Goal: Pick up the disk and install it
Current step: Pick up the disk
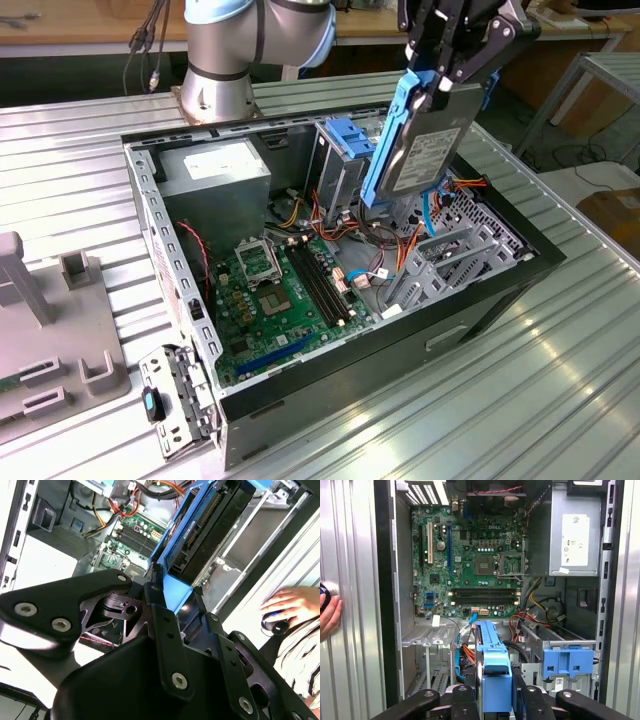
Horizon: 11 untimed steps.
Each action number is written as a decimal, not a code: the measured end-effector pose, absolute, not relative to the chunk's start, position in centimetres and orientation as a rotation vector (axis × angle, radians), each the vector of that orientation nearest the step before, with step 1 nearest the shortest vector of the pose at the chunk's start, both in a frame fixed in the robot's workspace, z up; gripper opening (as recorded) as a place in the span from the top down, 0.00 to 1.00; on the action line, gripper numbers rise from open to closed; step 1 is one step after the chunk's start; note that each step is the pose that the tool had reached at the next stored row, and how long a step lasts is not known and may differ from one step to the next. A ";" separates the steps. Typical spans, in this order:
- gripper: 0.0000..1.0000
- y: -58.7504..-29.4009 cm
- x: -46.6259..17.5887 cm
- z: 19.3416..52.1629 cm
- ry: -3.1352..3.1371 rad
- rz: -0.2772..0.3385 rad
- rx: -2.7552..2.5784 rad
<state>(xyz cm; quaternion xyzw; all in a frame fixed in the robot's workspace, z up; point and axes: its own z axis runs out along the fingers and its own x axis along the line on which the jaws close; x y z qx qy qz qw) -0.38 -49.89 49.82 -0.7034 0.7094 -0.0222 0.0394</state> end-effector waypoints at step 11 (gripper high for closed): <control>0.64 -50.3 -2.4 49.8 2.174 -0.068 -2.155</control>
